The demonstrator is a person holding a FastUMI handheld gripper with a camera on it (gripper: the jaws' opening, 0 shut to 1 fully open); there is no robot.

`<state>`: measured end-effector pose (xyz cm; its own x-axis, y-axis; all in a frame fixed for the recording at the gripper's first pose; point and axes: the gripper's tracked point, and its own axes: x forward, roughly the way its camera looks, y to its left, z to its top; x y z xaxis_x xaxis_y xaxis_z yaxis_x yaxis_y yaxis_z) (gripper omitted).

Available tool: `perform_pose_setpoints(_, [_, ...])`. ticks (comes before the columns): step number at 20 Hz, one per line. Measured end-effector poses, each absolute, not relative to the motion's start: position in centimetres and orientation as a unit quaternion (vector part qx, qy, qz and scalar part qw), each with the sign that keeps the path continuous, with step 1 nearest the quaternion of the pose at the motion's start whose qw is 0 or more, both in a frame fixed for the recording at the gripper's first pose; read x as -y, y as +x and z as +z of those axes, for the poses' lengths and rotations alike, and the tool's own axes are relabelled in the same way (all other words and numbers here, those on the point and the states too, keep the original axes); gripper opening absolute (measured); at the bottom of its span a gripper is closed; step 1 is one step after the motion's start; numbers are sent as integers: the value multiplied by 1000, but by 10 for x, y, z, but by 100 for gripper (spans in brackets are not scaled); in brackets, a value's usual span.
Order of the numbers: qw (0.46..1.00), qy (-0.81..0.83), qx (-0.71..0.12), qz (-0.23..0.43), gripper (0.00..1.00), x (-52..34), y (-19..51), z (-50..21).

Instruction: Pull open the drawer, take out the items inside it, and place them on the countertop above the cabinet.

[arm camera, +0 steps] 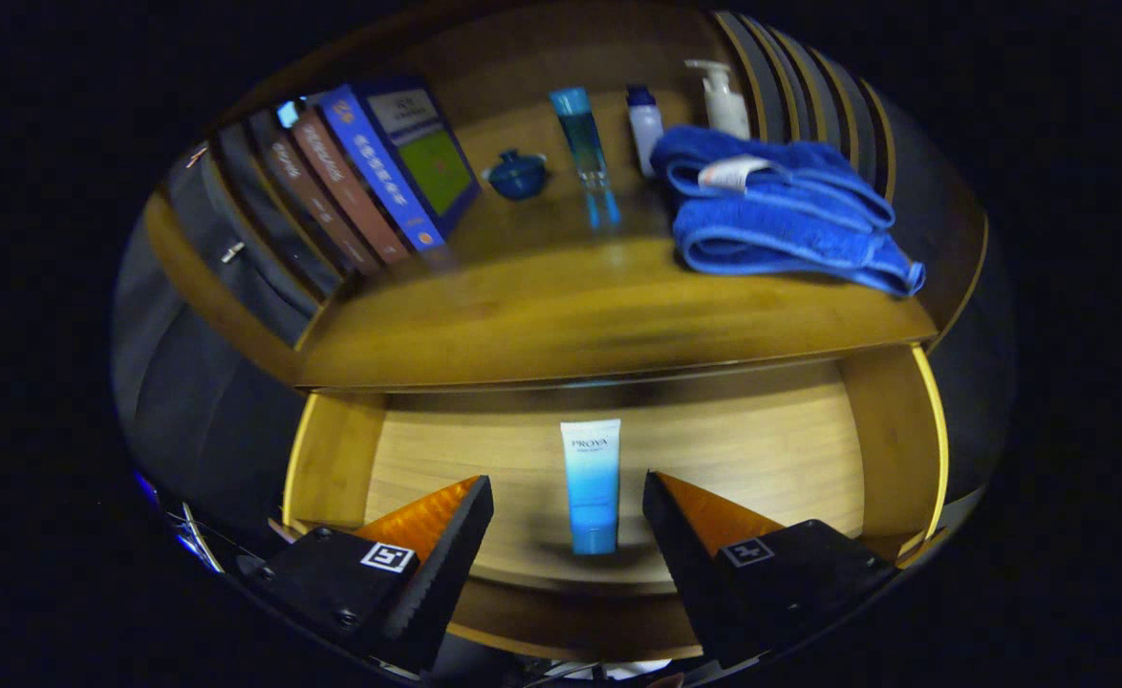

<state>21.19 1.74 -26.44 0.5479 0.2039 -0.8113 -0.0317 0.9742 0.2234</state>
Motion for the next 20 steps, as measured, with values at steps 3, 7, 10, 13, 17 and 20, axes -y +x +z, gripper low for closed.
perform_pose_setpoints(3, [848,73,-521,65,100,-19,212,-295])
perform_pose_setpoints(7, [813,49,-577,62,98,-21,210,-318])
perform_pose_setpoints(10, [791,39,-608,57,84,-10,220,-335])
perform_pose_setpoints(13, [783,-2,-620,54,63,-4,221,-336])
perform_pose_setpoints(17, [794,1,-605,57,40,-5,231,-323])
perform_pose_setpoints(20, [794,13,-605,60,28,3,217,-314])
